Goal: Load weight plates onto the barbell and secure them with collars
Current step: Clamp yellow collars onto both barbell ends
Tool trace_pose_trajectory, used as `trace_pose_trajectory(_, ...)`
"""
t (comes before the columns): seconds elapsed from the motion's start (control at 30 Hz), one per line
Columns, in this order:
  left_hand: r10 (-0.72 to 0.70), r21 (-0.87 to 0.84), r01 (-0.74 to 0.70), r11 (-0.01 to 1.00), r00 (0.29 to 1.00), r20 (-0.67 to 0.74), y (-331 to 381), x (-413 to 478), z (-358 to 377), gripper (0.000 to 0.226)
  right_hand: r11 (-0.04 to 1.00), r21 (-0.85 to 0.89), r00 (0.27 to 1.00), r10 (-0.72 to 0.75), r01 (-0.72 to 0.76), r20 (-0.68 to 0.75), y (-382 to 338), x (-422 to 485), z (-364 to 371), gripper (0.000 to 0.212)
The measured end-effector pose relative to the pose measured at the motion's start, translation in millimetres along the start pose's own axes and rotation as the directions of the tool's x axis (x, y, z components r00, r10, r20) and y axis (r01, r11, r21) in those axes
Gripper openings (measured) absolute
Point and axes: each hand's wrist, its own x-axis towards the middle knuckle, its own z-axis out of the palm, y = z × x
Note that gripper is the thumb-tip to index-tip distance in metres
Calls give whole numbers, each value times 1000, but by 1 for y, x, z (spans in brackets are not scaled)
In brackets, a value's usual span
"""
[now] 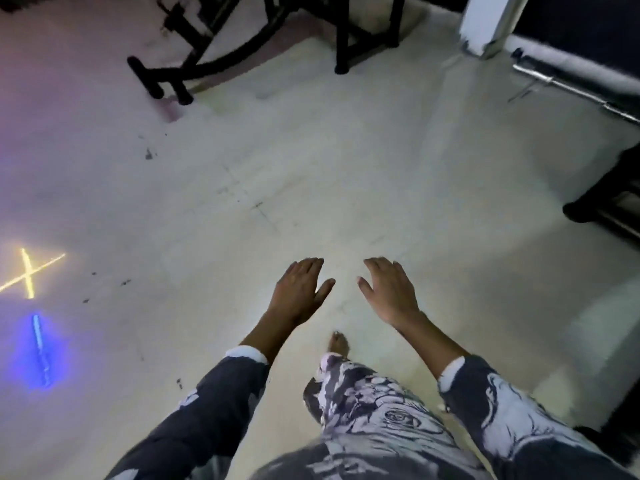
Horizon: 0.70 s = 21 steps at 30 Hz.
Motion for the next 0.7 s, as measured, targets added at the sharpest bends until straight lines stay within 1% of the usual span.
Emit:
trace_pose_trajectory(0.1, 81, 43, -83, 996, 995, 55, -3, 93, -29, 54, 999, 24, 999, 34, -34, -26, 18, 79, -28, 46)
trace_pose_trajectory(0.2, 157, 67, -160, 985, 987, 44, -1, 196, -60, 53, 996, 42, 995, 77, -74, -65, 45, 153, -67, 46)
trace_pose_trajectory(0.37, 251, 46, -255, 966, 965, 81, 23, 364, -80, 54, 974, 85, 966, 222, -212, -131, 111, 270, -124, 47)
trace_pose_trajectory(0.53, 362, 4, -364, 932, 929, 80, 61, 557, -82, 53, 927, 130, 911, 372, -353, -180, 194, 405, -176, 49)
trace_pose_trajectory(0.63, 439, -14, -440, 898, 891, 113, 95, 669, -93, 53, 894, 125, 876, 448, -431, -179, 241, 479, -221, 50)
trace_pose_trajectory(0.7, 503, -8, -505, 863, 857, 114, 120, 733, -103, 53, 870, 135, 846, 493, -474, -203, 269, 517, -251, 50)
